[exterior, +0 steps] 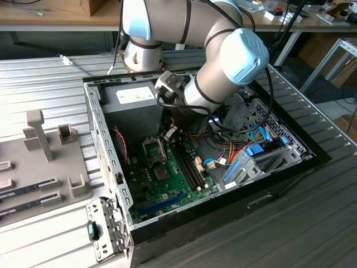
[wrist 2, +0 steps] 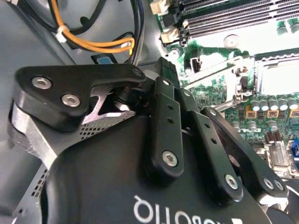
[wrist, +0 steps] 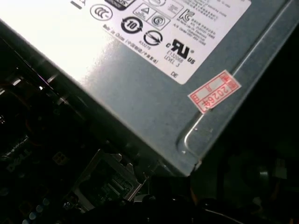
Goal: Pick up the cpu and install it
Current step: 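Close the cpu cover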
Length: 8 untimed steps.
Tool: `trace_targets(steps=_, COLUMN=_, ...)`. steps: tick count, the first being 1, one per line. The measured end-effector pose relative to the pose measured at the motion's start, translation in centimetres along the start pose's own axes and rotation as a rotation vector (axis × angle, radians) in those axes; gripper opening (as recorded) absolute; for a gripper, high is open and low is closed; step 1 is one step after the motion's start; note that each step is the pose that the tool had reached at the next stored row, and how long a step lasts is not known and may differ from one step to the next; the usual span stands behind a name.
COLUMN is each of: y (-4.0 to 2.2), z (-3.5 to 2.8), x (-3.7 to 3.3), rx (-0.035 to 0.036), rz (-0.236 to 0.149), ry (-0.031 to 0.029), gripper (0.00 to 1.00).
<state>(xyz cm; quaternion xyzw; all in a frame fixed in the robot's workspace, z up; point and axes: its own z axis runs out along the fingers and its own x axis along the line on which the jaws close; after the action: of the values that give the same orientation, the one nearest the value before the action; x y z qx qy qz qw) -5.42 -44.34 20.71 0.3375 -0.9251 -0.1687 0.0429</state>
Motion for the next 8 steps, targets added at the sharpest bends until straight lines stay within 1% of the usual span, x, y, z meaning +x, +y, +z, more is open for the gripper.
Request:
trace_targets(steps=3, y=0.03, z=-0.11, x=0.0, rx=-0.0053, rz=-0.002, ry=-0.0042, gripper=0.11)
trace_targets(steps=8, y=-0.08, z=-0.14, x=0.1, rx=-0.0069, rz=-0.004, ry=-0.0047, gripper=0.11)
